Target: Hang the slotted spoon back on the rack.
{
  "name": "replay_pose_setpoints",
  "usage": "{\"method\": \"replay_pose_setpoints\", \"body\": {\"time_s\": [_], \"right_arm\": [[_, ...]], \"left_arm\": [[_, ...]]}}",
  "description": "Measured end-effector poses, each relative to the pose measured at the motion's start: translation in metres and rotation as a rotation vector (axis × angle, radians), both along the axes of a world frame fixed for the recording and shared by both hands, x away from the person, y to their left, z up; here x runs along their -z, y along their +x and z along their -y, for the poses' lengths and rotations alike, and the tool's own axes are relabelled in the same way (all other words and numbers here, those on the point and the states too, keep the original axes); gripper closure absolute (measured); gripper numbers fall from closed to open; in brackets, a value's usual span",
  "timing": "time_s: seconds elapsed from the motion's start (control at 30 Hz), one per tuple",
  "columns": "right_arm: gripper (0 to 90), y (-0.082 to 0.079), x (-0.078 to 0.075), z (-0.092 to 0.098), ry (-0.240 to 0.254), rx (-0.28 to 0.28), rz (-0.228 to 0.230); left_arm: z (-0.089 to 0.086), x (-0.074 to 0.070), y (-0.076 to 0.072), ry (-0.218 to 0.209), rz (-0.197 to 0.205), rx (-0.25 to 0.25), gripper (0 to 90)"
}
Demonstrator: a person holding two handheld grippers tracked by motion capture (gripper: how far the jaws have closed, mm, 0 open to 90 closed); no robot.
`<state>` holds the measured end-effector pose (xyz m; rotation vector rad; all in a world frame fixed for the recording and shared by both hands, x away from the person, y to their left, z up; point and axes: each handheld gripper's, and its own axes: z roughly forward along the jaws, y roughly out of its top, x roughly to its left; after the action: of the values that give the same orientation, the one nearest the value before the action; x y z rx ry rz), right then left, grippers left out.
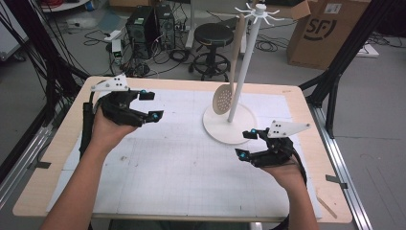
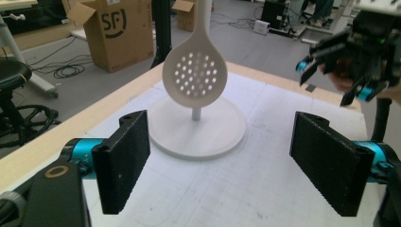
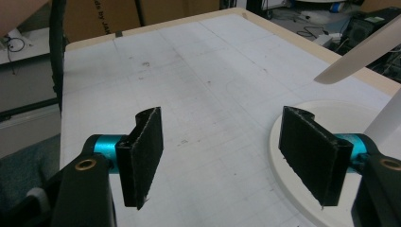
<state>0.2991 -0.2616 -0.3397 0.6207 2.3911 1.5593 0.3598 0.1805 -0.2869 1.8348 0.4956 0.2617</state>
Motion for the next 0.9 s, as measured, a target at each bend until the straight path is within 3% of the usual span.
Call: {"method": "replay_pose_setpoints", "body": {"time_s": [0.1,0.37,0.63,0.9], "right_arm": [[30.4,0.0,0.001,0.0,-0.003,0.0,-0.003],[30.3,0.003,0.004,-0.001,-0.011,0.008,-0.012],[29.9,0.005,0.009,-0.001,-0.024,0.019,-0.02],[29.8,0.005,0.01,0.0,-0.033,0.033,-0.028]], "left_arm": [[-0.003,0.012,-0.001,0.012,-0.015,-0.013,19.6],[-0.016,0.032,-0.01,0.028,-0.004,-0.032,18.5],[-0.032,0.056,-0.014,0.018,-0.004,-0.044,17.8],[-0.037,0.066,-0.015,0.014,-0.015,-0.049,17.3]]}}
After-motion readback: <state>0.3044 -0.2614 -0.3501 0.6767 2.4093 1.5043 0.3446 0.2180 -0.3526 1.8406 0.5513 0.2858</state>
